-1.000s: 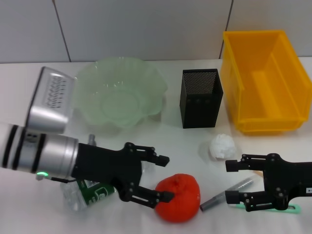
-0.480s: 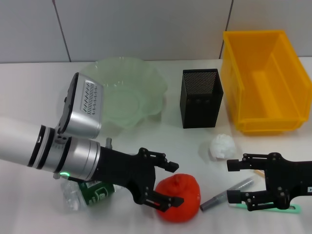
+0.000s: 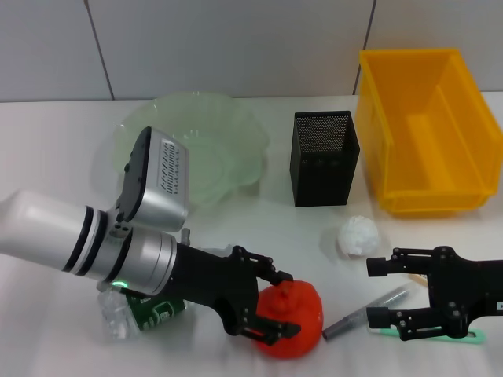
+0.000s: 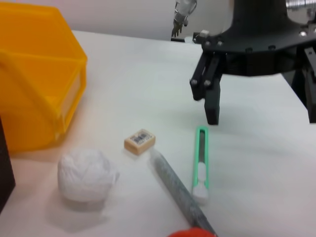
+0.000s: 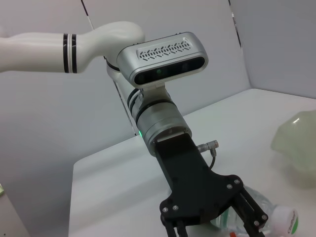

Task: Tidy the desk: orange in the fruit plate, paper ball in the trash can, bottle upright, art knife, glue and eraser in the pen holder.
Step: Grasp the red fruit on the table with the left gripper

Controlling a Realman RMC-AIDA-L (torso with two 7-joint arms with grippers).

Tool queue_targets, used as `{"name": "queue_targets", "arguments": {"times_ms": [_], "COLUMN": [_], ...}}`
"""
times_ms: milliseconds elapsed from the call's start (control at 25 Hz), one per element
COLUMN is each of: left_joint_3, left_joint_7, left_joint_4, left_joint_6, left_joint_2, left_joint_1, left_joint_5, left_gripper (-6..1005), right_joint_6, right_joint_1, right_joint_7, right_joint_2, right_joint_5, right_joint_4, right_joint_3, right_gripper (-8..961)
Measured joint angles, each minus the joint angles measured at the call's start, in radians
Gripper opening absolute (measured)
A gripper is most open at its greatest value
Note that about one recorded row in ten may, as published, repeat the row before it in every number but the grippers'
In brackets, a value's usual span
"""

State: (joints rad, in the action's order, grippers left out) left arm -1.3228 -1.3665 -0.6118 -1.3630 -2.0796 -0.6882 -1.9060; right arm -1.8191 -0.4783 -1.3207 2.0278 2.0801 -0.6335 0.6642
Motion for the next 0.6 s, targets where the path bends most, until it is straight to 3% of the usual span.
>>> {"name": "queue_targets", "arguments": {"times_ms": [200, 400, 600], "left_joint_3": [0.003, -0.001, -0.001], "left_joint_7": [-0.014, -0.02, -0.021], "left_joint_4": [-0.008, -0.009, -0.009], "left_joint_6": [-0.002, 0.002, 0.005], "left_joint_2": [0.006, 0.007, 0.007], "left_joint_1": [0.0, -0.001, -0.002], "left_joint_5": [0.012, 0.006, 0.006], "left_gripper": [684, 455, 376], "right_joint_6": [0.0, 0.0, 0.0], "right_joint_1": [-0.002, -0.003, -0.003], "right_joint_7": [0.0, 0.0, 0.0], "right_joint_2": [0.0, 0.0, 0.0], "right_joint_5": [0.0, 0.0, 0.0], "right_joint_4": [0.0, 0.0, 0.0], "right_joint_3": [0.0, -0.001, -0.004], "right_gripper": [769, 767, 765]}}
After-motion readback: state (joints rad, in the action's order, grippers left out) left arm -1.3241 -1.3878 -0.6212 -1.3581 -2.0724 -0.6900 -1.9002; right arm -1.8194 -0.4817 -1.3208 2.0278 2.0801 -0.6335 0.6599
